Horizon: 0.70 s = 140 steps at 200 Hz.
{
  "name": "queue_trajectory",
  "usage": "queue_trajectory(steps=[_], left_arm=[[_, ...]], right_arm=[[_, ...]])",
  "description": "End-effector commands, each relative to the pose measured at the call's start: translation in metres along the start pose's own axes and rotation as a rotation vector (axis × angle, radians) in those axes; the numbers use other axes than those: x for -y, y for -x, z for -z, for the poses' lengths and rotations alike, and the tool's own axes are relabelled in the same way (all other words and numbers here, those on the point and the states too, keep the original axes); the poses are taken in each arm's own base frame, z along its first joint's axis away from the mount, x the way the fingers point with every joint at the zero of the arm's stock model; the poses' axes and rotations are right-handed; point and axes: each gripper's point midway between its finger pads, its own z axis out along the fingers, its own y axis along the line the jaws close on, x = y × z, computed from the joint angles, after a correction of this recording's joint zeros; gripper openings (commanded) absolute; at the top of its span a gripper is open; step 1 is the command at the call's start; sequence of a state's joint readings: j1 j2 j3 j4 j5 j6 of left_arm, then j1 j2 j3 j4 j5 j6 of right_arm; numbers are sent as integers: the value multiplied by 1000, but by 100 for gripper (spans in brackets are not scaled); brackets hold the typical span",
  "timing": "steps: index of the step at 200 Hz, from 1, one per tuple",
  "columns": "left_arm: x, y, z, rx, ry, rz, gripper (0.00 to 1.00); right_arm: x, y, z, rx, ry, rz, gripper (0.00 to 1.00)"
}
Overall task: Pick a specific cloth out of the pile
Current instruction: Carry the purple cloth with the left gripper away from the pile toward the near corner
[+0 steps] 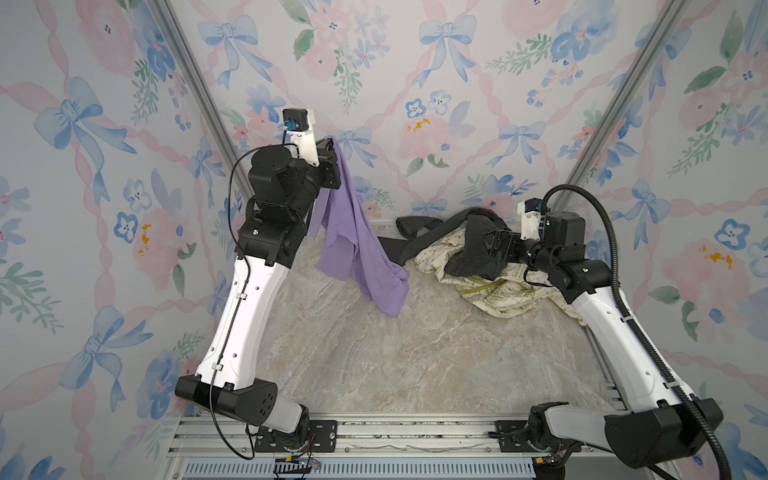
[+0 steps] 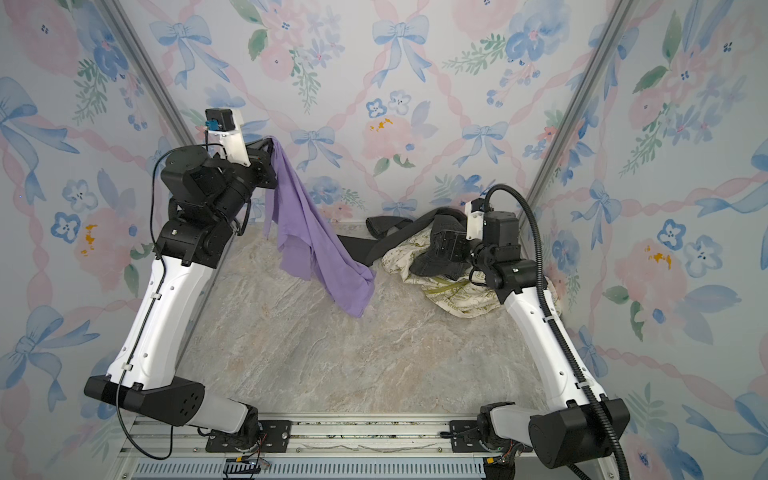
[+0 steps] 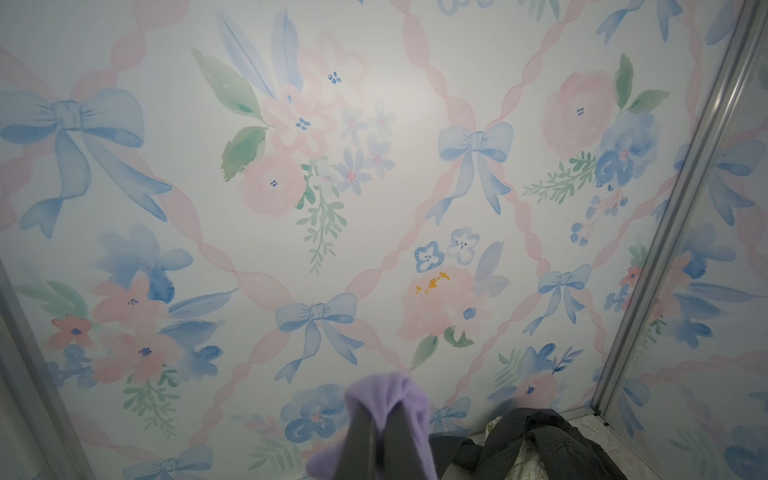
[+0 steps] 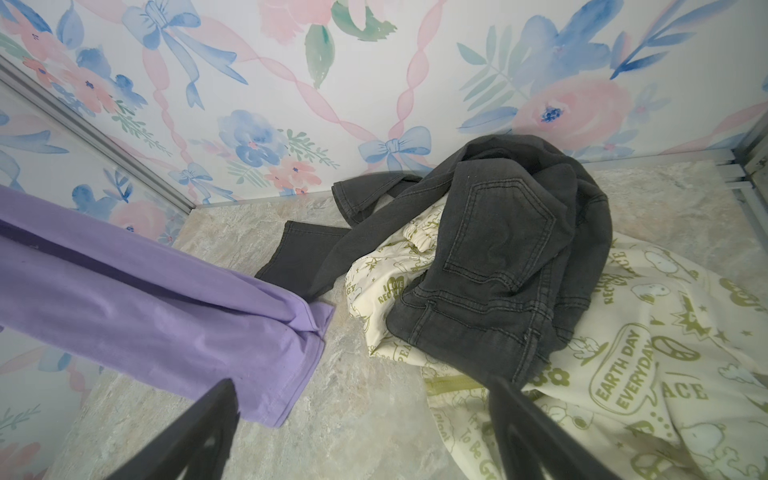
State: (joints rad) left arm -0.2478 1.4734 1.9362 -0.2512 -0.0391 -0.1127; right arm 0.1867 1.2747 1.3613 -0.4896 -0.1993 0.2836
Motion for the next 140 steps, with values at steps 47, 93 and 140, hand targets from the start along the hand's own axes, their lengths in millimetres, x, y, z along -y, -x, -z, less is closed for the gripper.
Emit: queue_trajectory(steps=[47,93,140], left_arm=[[-57,13,5,36,173,3,0],[-85,22,5,56,248,-21,0],[-119,46,13,104,346,-62,0]], right_arm=[[-9,6,10,33,-4,20,96],[-13,13,3,25,9,35,96],[-20,18,3,42,43,58,100]])
